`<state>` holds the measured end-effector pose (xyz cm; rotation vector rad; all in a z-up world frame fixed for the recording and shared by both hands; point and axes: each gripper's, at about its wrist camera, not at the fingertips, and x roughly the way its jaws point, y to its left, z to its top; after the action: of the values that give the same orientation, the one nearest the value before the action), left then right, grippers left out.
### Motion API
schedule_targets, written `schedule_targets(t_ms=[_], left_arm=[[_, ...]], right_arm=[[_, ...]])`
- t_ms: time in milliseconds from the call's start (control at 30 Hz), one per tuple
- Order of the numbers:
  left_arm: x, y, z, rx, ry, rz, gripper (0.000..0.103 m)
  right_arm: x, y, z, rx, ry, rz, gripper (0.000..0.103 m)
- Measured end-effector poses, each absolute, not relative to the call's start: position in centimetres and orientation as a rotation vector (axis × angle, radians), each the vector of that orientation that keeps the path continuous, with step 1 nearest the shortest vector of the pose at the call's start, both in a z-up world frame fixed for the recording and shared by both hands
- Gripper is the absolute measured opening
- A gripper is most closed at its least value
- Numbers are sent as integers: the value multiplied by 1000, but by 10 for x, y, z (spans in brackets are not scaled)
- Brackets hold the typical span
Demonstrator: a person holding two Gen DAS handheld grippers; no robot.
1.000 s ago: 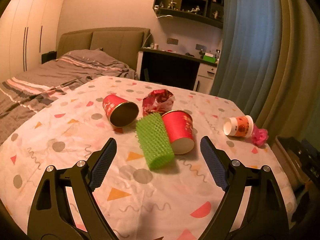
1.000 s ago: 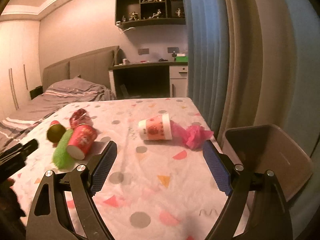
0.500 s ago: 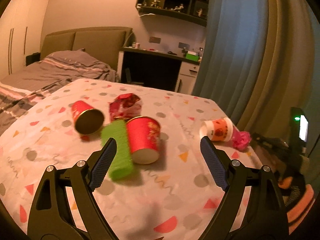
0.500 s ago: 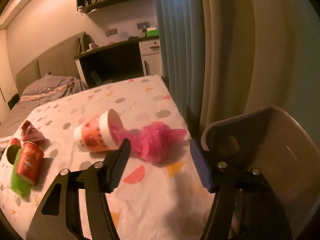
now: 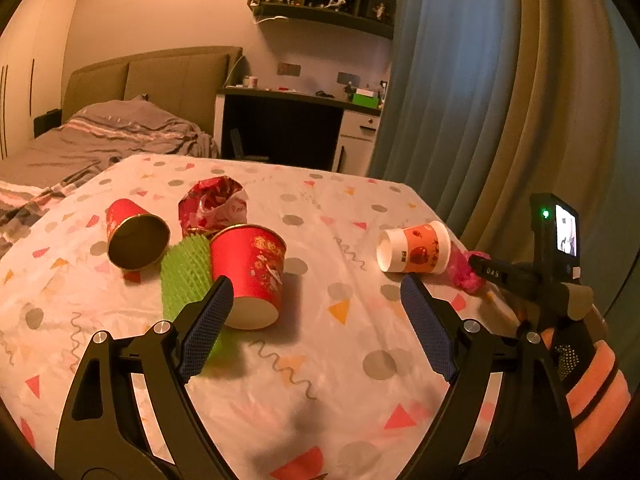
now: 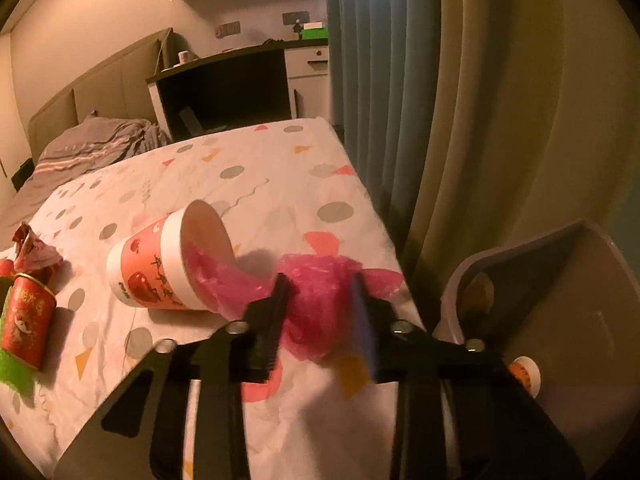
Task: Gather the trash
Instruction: 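Grasp the pink tissue with the right gripper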
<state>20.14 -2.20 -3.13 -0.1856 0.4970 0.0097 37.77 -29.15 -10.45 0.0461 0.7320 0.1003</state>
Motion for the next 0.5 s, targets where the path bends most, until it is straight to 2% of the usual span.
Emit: schedule_targets(t_ms=[200,500], left_arm=[[202,-23,-31,-186,499,7,84],[203,-33,-31,-191,504,-18,84]], right_arm=[[366,-289,-102,37,723,120,21],[338,-303,-81,94,637,123,21]])
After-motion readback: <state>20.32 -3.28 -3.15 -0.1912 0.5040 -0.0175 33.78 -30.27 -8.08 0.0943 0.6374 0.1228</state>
